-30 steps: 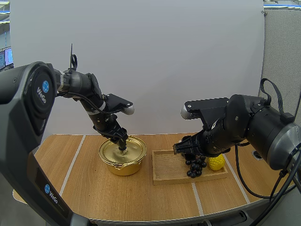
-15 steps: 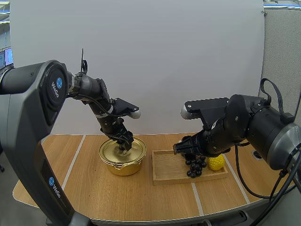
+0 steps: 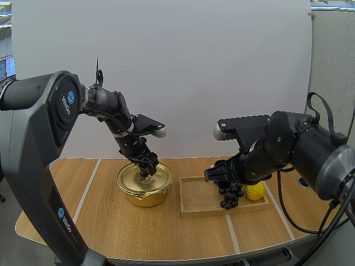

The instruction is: Open the pot, put the grape inside, and close it

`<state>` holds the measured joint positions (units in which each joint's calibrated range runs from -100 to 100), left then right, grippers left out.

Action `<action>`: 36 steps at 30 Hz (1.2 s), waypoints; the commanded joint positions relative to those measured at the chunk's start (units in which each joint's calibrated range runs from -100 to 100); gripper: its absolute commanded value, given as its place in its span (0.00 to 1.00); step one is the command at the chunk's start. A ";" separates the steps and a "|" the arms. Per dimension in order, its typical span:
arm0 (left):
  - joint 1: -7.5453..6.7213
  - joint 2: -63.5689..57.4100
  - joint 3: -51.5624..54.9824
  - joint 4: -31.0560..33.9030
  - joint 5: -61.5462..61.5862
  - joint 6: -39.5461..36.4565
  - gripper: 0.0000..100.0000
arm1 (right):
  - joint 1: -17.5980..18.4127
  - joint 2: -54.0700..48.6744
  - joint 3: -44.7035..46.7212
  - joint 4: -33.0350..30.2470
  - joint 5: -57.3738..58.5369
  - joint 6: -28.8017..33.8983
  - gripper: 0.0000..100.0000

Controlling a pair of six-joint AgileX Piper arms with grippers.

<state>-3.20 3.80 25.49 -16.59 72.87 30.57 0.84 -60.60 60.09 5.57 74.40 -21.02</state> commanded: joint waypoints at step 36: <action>-0.18 2.60 -0.70 -0.37 8.16 -0.67 0.00 | -0.17 -0.29 -0.44 0.24 -0.54 0.18 1.00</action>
<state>-3.20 6.71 24.69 -16.82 76.13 30.66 0.84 -60.60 60.09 5.57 74.40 -21.02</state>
